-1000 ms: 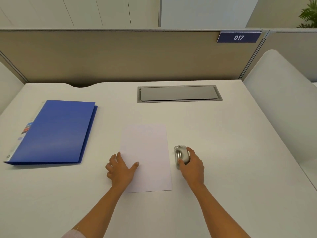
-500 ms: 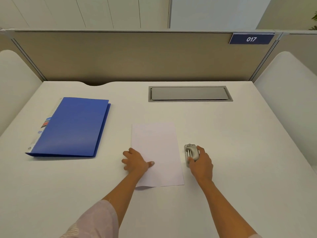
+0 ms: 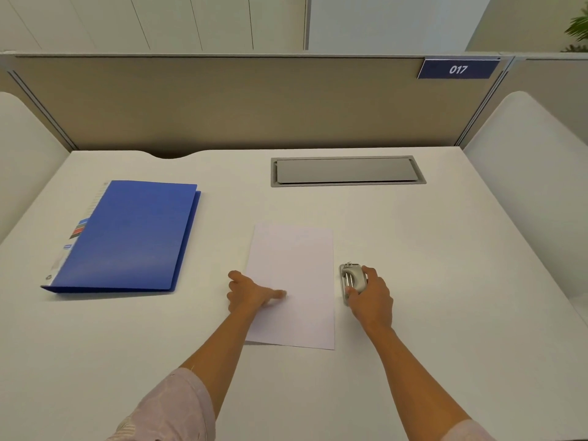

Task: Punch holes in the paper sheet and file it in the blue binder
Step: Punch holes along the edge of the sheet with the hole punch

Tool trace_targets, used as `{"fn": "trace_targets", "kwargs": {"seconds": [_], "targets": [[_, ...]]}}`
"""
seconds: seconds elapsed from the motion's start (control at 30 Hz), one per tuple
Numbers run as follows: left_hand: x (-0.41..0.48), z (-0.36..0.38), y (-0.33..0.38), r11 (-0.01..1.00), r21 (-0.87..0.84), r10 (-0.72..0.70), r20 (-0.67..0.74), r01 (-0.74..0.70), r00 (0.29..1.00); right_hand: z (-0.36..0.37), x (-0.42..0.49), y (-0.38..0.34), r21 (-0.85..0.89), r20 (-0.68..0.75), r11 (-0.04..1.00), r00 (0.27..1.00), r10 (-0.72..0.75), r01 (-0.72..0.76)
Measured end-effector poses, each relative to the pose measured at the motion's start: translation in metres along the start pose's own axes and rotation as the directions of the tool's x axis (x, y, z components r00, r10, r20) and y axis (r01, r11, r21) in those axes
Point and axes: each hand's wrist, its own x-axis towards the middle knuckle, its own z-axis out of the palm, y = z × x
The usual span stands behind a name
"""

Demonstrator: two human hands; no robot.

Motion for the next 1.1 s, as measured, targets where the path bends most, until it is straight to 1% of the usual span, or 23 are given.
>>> {"fn": "trace_targets", "kwargs": {"seconds": [0.13,0.2,0.27,0.37,0.47,0.57,0.67,0.8,1.1], "targets": [[0.008,-0.007,0.0,0.976,-0.217,-0.016,0.075,0.032,0.997,0.001,0.002,0.001,-0.007,0.009,1.0,1.0,0.007,-0.007],[0.011,-0.009,0.001,0.961,-0.275,-0.027,0.067,0.044,0.997,0.001,0.002,0.001,-0.011,0.009,1.0,1.0,0.005,-0.004],[0.014,-0.012,0.0,0.964,-0.266,0.023,0.073,-0.003,0.997,0.001,0.002,0.001,-0.024,0.01,1.0,1.0,0.0,0.0],[0.013,-0.008,-0.005,0.954,-0.268,0.176,0.131,-0.136,0.976,0.0,0.002,0.001,-0.023,0.016,1.0,1.0,0.002,-0.002],[0.007,-0.005,-0.011,0.935,-0.273,0.263,0.102,-0.227,0.959,-0.001,0.005,0.002,0.0,0.03,1.0,0.999,0.013,-0.013],[0.006,-0.007,-0.018,0.9,-0.355,0.287,0.05,-0.252,0.957,-0.008,0.01,0.005,0.08,0.06,0.997,0.998,0.013,-0.018],[0.008,-0.014,-0.028,0.858,-0.447,0.308,0.051,-0.254,0.95,-0.016,0.017,0.009,0.165,0.063,0.985,0.998,0.029,-0.039],[0.012,-0.023,-0.041,0.807,-0.535,0.32,0.037,-0.252,0.947,-0.02,0.023,0.012,0.12,0.091,0.991,0.995,0.048,-0.059],[0.011,-0.027,-0.054,0.789,-0.561,0.322,0.03,-0.25,0.946,-0.004,0.013,0.005,0.117,0.131,0.991,0.99,0.042,-0.057]]}}
